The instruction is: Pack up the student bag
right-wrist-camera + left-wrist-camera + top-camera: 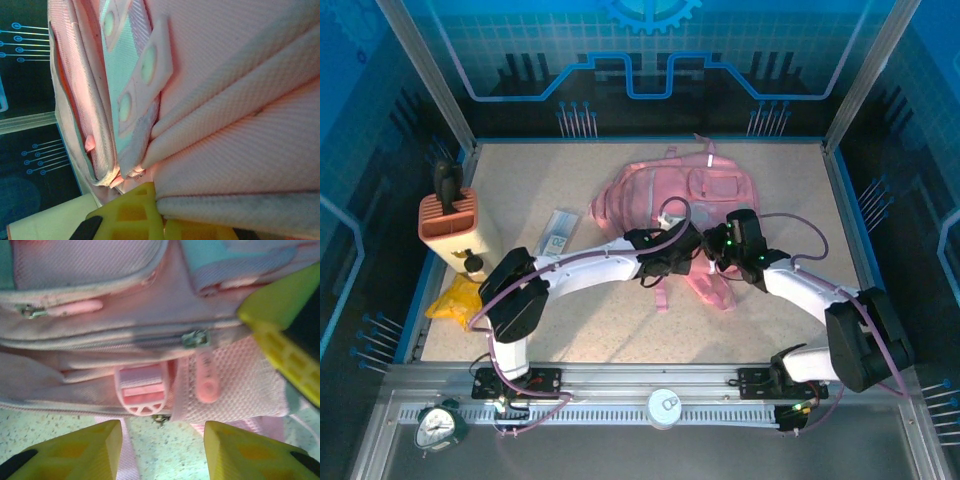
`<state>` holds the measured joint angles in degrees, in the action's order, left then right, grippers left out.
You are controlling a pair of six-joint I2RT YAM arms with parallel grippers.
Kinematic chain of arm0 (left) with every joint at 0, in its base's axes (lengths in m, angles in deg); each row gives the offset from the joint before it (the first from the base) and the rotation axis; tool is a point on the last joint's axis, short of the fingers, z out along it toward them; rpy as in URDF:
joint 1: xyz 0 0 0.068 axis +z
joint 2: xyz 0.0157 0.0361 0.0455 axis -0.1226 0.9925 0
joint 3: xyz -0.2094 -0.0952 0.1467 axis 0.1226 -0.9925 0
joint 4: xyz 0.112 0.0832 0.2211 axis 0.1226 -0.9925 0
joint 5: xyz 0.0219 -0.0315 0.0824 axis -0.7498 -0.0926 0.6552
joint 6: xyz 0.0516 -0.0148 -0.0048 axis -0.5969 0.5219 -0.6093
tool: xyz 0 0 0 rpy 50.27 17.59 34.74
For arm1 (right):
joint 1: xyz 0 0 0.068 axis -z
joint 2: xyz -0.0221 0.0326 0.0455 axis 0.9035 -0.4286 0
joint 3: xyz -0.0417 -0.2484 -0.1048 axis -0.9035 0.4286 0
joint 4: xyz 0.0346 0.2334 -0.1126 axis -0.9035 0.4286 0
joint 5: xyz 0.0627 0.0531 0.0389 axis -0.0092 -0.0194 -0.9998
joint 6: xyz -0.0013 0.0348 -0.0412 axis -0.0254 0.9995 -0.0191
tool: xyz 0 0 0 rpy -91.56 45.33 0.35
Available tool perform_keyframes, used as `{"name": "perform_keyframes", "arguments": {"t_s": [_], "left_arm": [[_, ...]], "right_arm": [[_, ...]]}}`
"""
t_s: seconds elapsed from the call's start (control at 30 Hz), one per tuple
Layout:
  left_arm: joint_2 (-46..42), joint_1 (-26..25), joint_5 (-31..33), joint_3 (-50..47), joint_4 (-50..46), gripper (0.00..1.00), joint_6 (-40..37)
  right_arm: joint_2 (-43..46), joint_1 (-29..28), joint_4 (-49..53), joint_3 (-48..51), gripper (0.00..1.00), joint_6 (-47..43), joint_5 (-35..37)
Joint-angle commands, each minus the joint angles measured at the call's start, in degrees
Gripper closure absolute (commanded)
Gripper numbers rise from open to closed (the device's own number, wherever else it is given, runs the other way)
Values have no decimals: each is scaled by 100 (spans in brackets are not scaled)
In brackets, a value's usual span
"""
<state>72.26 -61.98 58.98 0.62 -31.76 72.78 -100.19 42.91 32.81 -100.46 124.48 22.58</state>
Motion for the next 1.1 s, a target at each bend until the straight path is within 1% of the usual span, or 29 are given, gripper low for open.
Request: {"name": "perform_keyframes", "arguments": {"t_s": [0.0,0.07,0.2,0.4,0.5,0.53,0.6,0.7,0.9,1.07], "left_arm": [[120,-61,121,294,44,51,-235],[216,-61,119,357,112,49,-281],[494,-57,261,628,-57,48,-281],[710,-2,483,701,-84,50,-370],[633,53,493,543,185,58,-636],[589,57,443,471,358,59,-799],[582,83,321,448,530,58,-1050],[687,137,242,617,444,59,-1223],[868,199,238,813,276,63,-1476],[798,194,239,654,563,69,-1878]], "right_arm": [[193,-127,-165,-254,98,-169,11],[172,-131,-282,-194,98,-82,8],[137,-137,-428,-148,98,37,-62],[168,-131,-544,-102,98,142,-80],[158,-131,-452,-194,99,57,-112],[168,-131,-444,-199,99,46,-102],[174,-131,-482,-165,99,84,-67],[152,-129,-523,-162,99,94,-85],[145,-105,-519,-148,100,98,-85],[131,-96,-510,-172,100,80,-96]]}}
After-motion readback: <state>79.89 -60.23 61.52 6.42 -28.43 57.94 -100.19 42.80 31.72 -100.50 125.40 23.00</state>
